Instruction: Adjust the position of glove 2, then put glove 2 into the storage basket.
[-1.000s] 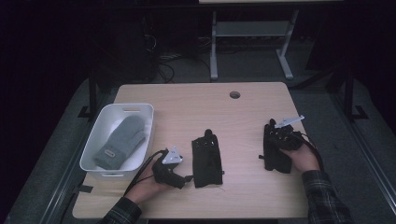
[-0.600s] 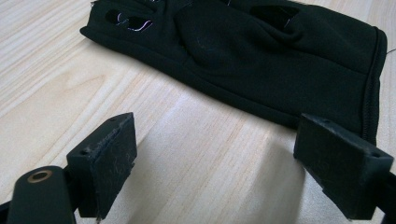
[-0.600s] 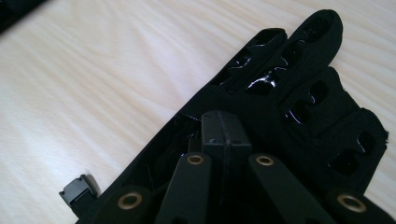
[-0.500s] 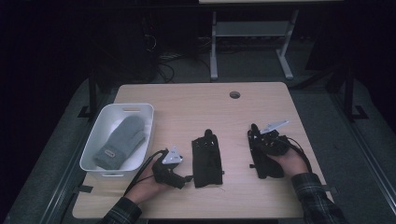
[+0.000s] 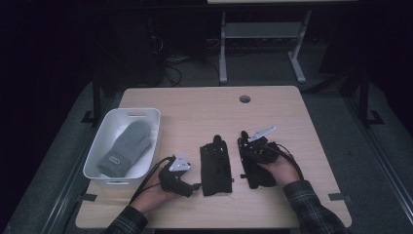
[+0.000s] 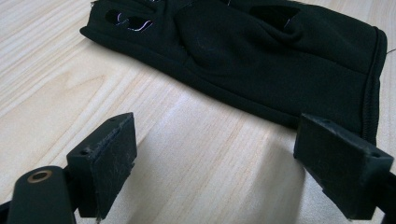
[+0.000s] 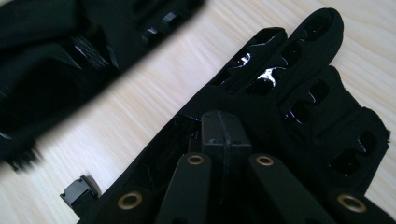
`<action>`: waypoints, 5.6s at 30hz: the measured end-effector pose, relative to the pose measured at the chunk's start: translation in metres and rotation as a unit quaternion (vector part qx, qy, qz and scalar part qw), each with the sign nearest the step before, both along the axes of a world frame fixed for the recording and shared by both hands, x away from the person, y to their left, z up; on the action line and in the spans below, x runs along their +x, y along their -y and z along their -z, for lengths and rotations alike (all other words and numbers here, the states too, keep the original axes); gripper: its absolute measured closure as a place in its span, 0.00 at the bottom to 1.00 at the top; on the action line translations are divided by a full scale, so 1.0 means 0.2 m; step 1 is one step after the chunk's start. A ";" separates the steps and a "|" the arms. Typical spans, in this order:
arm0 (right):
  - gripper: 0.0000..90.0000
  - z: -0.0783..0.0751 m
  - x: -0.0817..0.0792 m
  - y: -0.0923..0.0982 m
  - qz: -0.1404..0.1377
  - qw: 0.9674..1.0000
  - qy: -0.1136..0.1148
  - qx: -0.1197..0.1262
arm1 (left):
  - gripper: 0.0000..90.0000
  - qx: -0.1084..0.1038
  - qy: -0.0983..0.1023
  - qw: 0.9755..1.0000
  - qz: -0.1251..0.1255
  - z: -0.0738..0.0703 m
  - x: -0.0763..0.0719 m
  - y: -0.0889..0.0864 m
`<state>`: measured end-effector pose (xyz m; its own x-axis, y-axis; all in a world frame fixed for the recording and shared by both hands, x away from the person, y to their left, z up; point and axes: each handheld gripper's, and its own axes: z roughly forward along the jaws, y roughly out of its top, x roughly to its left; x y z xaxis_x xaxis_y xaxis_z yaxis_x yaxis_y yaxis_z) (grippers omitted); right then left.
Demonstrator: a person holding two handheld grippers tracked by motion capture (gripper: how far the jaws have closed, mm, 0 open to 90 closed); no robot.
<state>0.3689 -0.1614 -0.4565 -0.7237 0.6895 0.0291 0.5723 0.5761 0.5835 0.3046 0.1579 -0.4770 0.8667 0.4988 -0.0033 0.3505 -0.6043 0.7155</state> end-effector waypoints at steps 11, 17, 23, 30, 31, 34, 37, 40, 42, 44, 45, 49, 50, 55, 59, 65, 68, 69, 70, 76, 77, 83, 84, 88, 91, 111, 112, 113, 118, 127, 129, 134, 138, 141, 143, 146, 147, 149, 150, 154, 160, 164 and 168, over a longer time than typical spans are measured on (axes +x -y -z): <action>1.00 -0.06 -0.04 -0.10 -0.027 0.999 0.012 0.032 | 0.14 0.003 -0.001 1.000 0.007 0.00 0.00 0.00; 1.00 -0.13 -0.08 0.10 -0.010 0.998 0.034 0.047 | 0.14 0.009 -0.003 1.000 0.005 -0.01 0.00 0.00; 1.00 -0.05 -0.12 0.26 -0.003 0.999 0.015 0.040 | 0.20 0.030 -0.021 0.999 -0.015 -0.05 0.02 0.02; 1.00 0.00 -0.16 0.27 -0.022 0.999 -0.004 0.037 | 0.22 0.010 -0.031 0.999 -0.021 -0.09 0.05 0.09; 1.00 0.00 -0.16 0.26 -0.025 0.999 -0.006 0.039 | 0.22 0.008 -0.030 0.999 -0.022 -0.09 0.06 0.09; 1.00 0.01 -0.17 0.24 -0.037 0.999 -0.012 0.037 | 0.23 0.002 -0.033 0.999 -0.035 -0.10 0.08 0.10; 1.00 0.01 -0.19 0.23 -0.046 0.998 -0.013 0.036 | 0.26 -0.003 -0.037 0.998 -0.051 -0.11 0.11 0.09; 1.00 0.01 -0.21 0.21 -0.053 0.998 -0.016 0.034 | 0.30 -0.010 -0.041 0.997 -0.066 -0.12 0.14 0.09; 1.00 0.01 -0.21 0.21 -0.059 0.998 -0.013 0.034 | 0.34 -0.014 -0.047 0.996 -0.073 -0.12 0.16 0.10; 1.00 0.00 -0.22 0.20 -0.057 0.998 -0.012 0.036 | 0.39 -0.011 -0.051 0.996 -0.075 -0.11 0.18 0.11; 1.00 0.00 -0.22 0.20 -0.056 0.998 -0.009 0.038 | 0.41 -0.007 -0.050 0.996 -0.073 -0.11 0.19 0.11; 1.00 -0.02 -0.22 0.21 -0.052 0.998 -0.001 0.046 | 0.52 -0.005 -0.060 0.995 -0.079 -0.10 0.20 0.12; 1.00 -0.02 -0.21 0.22 -0.053 0.998 0.002 0.046 | 0.54 -0.005 -0.062 0.995 -0.081 -0.10 0.20 0.12; 1.00 -0.04 -0.20 0.22 -0.043 0.997 0.011 0.056 | 0.65 0.018 -0.061 0.995 -0.076 -0.08 0.19 0.13; 0.99 -0.04 -0.19 0.21 -0.042 0.997 0.013 0.056 | 0.77 0.021 -0.058 0.995 -0.081 -0.08 0.19 0.13; 1.00 -0.04 -0.17 0.19 -0.039 0.998 0.016 0.055 | 0.96 0.020 -0.070 0.994 -0.084 -0.09 0.20 0.12; 1.00 -0.03 -0.16 0.18 -0.037 0.998 0.015 0.055 | 0.96 0.016 -0.080 0.993 -0.087 -0.09 0.20 0.11; 1.00 -0.03 -0.15 0.18 -0.039 0.998 0.017 0.054 | 0.97 0.012 -0.085 0.992 -0.088 -0.09 0.20 0.11; 1.00 -0.02 -0.15 0.18 -0.037 0.998 0.015 0.053 | 0.97 0.010 -0.088 0.992 -0.088 -0.10 0.20 0.11; 1.00 0.01 -0.14 0.16 -0.043 0.998 0.006 0.042 | 0.97 -0.027 -0.090 0.992 -0.090 -0.14 0.20 0.09; 1.00 0.02 -0.14 0.16 -0.044 0.998 0.003 0.041 | 0.97 -0.032 -0.092 0.991 -0.088 -0.15 0.20 0.08; 1.00 0.02 -0.15 0.13 -0.049 0.998 0.003 0.041 | 0.97 -0.069 -0.089 0.990 -0.089 -0.22 0.20 0.07; 1.00 0.02 -0.15 0.13 -0.053 0.998 0.005 0.041 | 0.97 -0.076 -0.091 0.989 -0.086 -0.23 0.20 0.07; 1.00 0.02 -0.15 0.12 -0.054 0.998 0.001 0.042 | 0.97 -0.103 -0.090 0.987 -0.083 -0.28 0.20 0.08; 1.00 0.02 -0.16 0.11 -0.057 0.998 0.001 0.041 | 0.97 -0.114 -0.086 0.987 -0.080 -0.30 0.20 0.09; 1.00 0.02 -0.16 0.11 -0.058 0.997 -0.002 0.041 | 0.97 -0.146 -0.080 0.984 -0.065 -0.38 0.21 0.17; 1.00 0.02 -0.16 0.11 -0.058 0.997 -0.002 0.041 | 0.97 -0.146 -0.082 0.984 -0.063 -0.38 0.21 0.17; 1.00 0.02 -0.16 0.11 -0.058 0.997 -0.002 0.041 | 0.97 -0.146 -0.082 0.984 -0.062 -0.38 0.21 0.18; 1.00 0.02 -0.16 0.11 -0.060 0.997 0.000 0.040 | 0.97 -0.145 -0.084 0.984 -0.060 -0.38 0.20 0.19; 1.00 0.02 -0.16 0.08 -0.067 0.997 0.001 0.041 | 0.97 -0.151 -0.089 0.983 -0.051 -0.38 0.21 0.23; 1.00 0.02 -0.17 0.07 -0.067 0.997 0.000 0.041 | 0.97 -0.152 -0.088 0.983 -0.049 -0.39 0.21 0.24; 1.00 0.02 -0.17 0.05 -0.075 0.996 0.002 0.043 | 0.97 -0.155 -0.091 0.983 -0.047 -0.39 0.22 0.27; 1.00 0.03 -0.17 0.02 -0.080 0.996 0.001 0.047 | 0.97 -0.150 -0.090 0.984 -0.042 -0.38 0.22 0.30; 1.00 0.03 -0.18 -0.01 -0.085 0.995 0.000 0.051 | 0.97 -0.149 -0.090 0.984 -0.041 -0.38 0.23 0.31; 1.00 0.03 -0.18 -0.02 -0.088 0.995 -0.001 0.052 | 0.97 -0.148 -0.090 0.984 -0.041 -0.38 0.23 0.32; 1.00 0.03 -0.18 -0.04 -0.094 0.994 0.000 0.052 | 0.97 -0.147 -0.090 0.984 -0.039 -0.37 0.23 0.34; 1.00 0.03 -0.19 -0.04 -0.092 0.994 -0.002 0.053 | 0.97 -0.146 -0.090 0.984 -0.038 -0.37 0.23 0.34; 1.00 0.03 -0.19 -0.04 -0.094 0.994 -0.001 0.053 | 0.97 -0.143 -0.090 0.985 -0.036 -0.37 0.23 0.36; 1.00 0.03 -0.19 -0.04 -0.094 0.994 -0.001 0.053 | 0.97 -0.142 -0.091 0.985 -0.034 -0.36 0.23 0.36; 1.00 0.03 -0.18 -0.05 -0.095 0.994 -0.003 0.055 | 0.97 -0.136 -0.095 0.986 -0.027 -0.34 0.23 0.40; 1.00 0.03 -0.19 -0.05 -0.097 0.994 -0.003 0.056 | 0.97 -0.129 -0.099 0.986 -0.017 -0.32 0.22 0.47; 1.00 0.03 -0.19 -0.05 -0.097 0.994 -0.003 0.057 | 0.97 -0.124 -0.104 0.987 -0.011 -0.29 0.22 0.51; 1.00 0.03 -0.18 -0.05 -0.099 0.993 -0.004 0.057 | 0.97 -0.133 -0.107 0.985 0.001 -0.28 0.22 0.54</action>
